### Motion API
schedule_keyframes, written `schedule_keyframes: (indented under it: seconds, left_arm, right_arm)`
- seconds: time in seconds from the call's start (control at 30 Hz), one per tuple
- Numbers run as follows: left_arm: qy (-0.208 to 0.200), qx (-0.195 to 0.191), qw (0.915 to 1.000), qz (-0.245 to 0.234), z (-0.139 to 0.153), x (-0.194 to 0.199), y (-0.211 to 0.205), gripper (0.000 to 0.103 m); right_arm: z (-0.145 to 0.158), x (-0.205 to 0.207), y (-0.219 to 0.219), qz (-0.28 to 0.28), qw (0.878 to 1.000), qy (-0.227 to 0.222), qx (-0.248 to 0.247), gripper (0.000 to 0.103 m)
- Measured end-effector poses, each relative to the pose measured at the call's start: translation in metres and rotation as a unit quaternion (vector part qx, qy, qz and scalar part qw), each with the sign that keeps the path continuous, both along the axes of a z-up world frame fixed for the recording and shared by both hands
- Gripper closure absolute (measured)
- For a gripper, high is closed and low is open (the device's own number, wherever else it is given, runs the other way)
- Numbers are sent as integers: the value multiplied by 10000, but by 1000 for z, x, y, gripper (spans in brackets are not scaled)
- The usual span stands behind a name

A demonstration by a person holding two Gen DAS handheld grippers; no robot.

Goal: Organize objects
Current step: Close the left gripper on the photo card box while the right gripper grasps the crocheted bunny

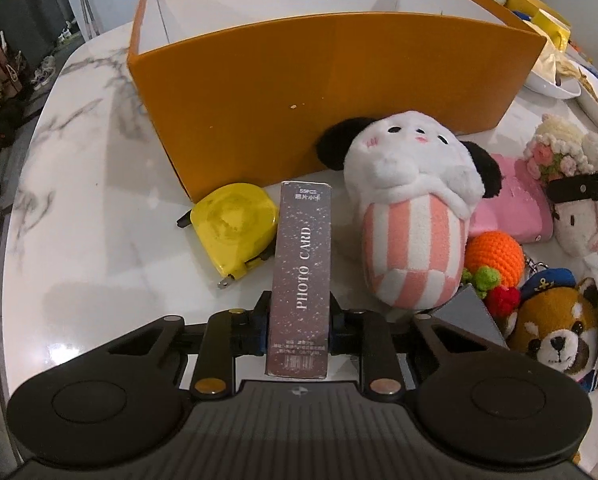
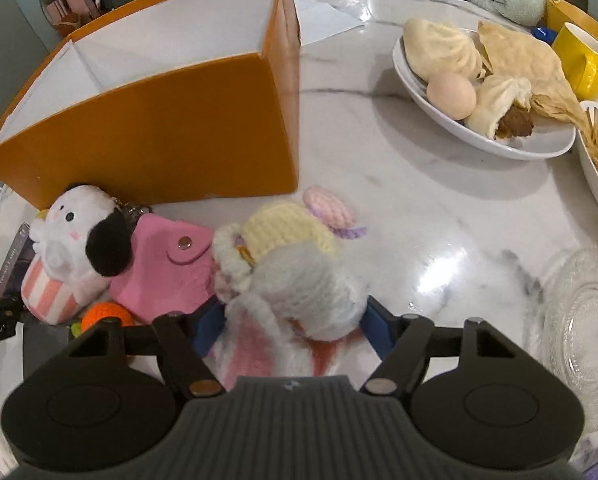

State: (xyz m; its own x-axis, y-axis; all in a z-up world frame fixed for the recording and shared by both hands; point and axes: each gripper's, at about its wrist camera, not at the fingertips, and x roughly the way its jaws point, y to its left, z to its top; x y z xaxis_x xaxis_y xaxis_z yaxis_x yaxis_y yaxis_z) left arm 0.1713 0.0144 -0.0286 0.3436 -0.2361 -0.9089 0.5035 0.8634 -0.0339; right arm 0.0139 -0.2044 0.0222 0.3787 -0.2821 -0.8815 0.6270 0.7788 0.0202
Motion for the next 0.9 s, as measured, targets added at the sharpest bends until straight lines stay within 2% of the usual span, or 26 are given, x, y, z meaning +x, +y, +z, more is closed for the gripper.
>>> schedule_keyframes:
  seconds: [0.1, 0.27, 0.4, 0.9]
  left_arm:
    - [46, -116, 9999, 92, -1, 3, 2, 75]
    - [103, -225, 9993, 263, 0, -1, 7, 76]
    - [30, -168, 9996, 235, 3, -8, 9, 76]
    - [-348, -207, 9991, -97, 58, -43, 7, 76]
  right_arm:
    - [-1, -1, 1, 41, 10000, 10, -29, 30]
    - [5, -3, 12, 237, 9994, -11, -253, 37]
    - [13, -8, 19, 375, 9990, -39, -247, 38]
    - [50, -22, 56, 839, 9959, -93, -333, 38]
